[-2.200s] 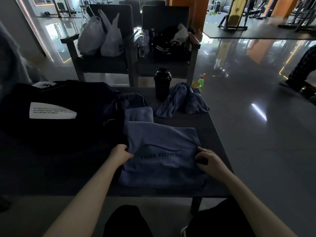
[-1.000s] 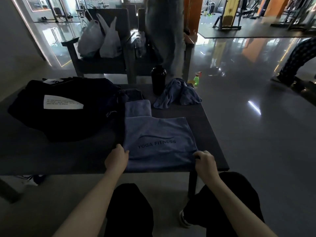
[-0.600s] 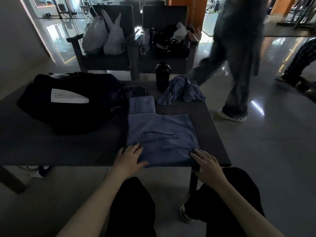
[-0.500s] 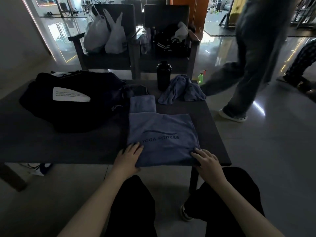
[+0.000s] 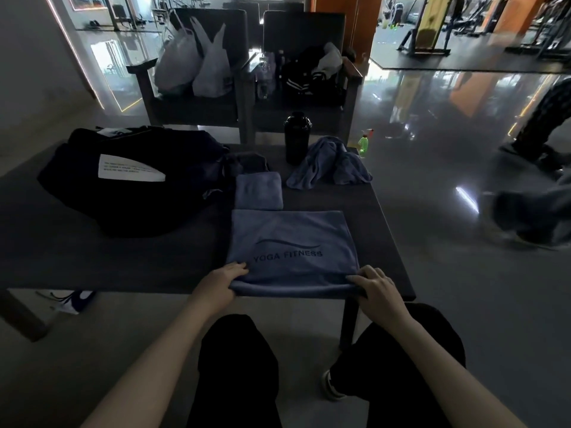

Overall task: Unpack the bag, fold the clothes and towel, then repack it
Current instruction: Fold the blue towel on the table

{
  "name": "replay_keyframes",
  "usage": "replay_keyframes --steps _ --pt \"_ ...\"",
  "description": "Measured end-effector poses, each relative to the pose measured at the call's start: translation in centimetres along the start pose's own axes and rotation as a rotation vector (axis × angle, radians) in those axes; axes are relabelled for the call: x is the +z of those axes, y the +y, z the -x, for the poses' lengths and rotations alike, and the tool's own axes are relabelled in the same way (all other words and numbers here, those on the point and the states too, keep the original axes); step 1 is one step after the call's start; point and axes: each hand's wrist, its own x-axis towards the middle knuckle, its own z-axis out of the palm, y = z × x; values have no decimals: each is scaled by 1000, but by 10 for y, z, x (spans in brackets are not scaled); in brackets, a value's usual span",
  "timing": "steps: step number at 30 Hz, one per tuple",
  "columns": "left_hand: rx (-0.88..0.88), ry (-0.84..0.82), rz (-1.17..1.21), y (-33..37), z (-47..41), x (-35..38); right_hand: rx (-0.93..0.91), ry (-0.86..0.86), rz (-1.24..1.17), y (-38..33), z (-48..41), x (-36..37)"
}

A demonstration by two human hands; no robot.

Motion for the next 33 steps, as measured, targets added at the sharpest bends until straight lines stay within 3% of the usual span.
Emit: replay_keyframes --steps 6,12,19,24,27,30,33 --pt "-109 100 190 -7 2 -14 18 68 -194 9 -12 -3" --pt "-210 178 426 -1 -2 -23 238 113 -493 3 -24 -15" --pt "-269 291 428 7 -40 -36 364 204 -580 -15 -68 -22" --pt "-460 341 439 0 -77 -38 503 51 -834 -20 -106 -17" --pt "-529 380 619 -2 -75 -27 444 -95 -884 -24 -92 -7" --pt "-450 378 738 -2 -60 -15 389 54 -803 -32 -72 3" --pt "-357 380 559 -1 -52 -8 403 218 -718 -41 -73 5"
